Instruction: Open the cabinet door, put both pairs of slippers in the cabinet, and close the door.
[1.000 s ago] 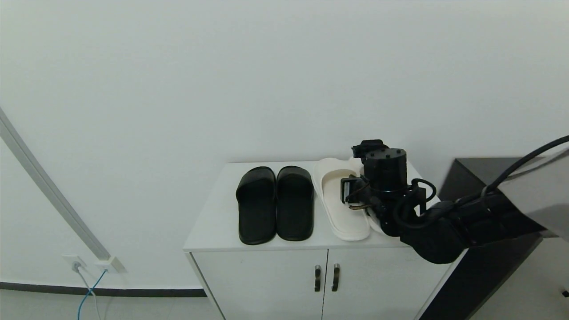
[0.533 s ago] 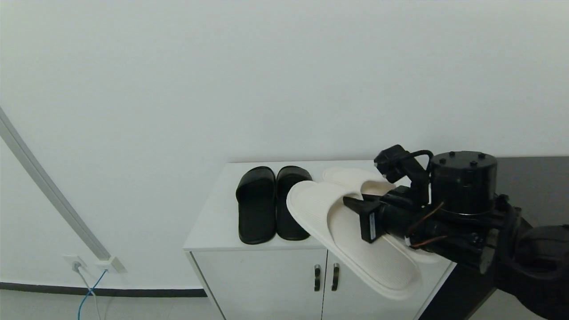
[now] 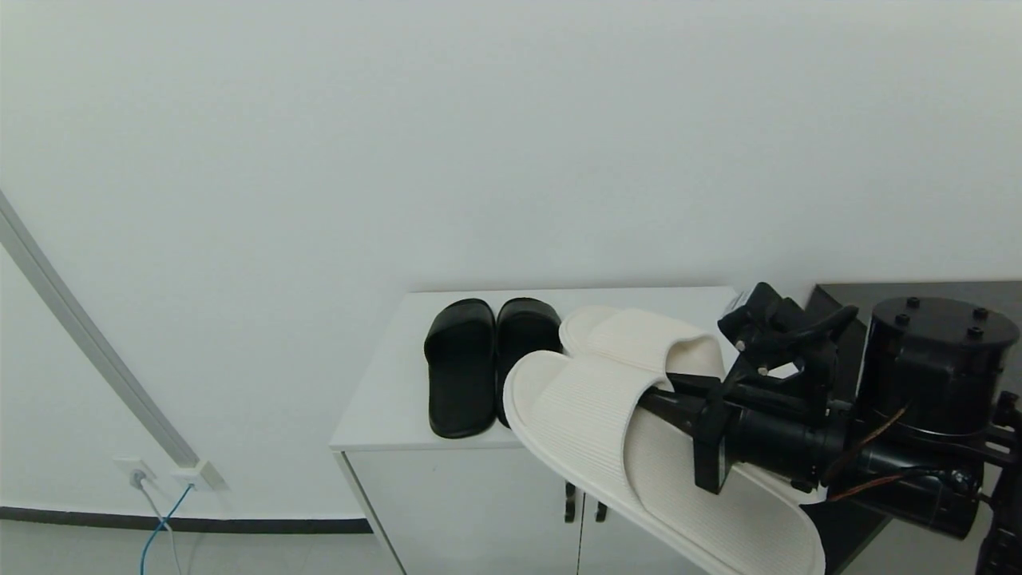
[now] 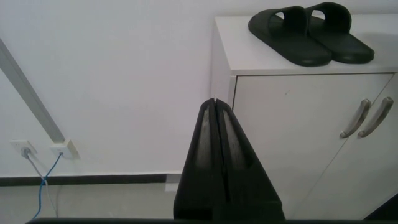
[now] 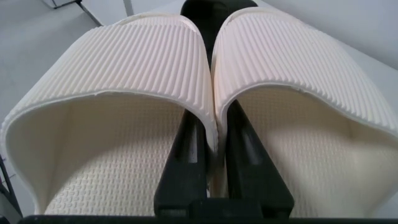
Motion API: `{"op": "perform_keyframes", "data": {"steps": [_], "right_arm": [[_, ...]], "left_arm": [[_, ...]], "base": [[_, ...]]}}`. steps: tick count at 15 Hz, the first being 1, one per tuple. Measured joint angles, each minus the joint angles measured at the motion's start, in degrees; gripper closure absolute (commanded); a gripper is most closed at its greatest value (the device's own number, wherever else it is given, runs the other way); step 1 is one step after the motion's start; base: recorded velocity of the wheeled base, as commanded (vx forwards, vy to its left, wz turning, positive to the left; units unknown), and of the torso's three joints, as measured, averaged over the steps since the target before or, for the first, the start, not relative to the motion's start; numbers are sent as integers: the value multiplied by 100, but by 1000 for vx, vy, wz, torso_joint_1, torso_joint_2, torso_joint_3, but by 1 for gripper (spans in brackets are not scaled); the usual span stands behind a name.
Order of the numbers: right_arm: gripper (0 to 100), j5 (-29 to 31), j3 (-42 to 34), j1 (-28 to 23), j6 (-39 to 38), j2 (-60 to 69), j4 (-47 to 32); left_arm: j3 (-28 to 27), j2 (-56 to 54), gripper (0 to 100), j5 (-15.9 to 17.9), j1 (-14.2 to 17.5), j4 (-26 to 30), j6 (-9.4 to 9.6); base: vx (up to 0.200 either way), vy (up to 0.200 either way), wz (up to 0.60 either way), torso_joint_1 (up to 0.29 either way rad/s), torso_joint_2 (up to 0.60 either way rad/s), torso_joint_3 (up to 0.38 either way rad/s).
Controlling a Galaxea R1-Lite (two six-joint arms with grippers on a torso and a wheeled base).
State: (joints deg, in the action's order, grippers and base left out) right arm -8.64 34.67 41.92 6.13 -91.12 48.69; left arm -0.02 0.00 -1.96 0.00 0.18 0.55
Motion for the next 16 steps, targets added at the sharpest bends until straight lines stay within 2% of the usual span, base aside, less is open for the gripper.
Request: {"op": "perform_keyframes", "data": {"steps": [6,16], "right_arm": [[100,0,-28,93,-30,-96,24],[100,-238,-301,113,-20,-157,61]], "left_arm": [[-5,0,100,-2,0,0,-1],[0,0,100,-2,0,0,-11]], "base": [[-200,0,0,-4,2,4],[0,0,0,0,0,0]]}}
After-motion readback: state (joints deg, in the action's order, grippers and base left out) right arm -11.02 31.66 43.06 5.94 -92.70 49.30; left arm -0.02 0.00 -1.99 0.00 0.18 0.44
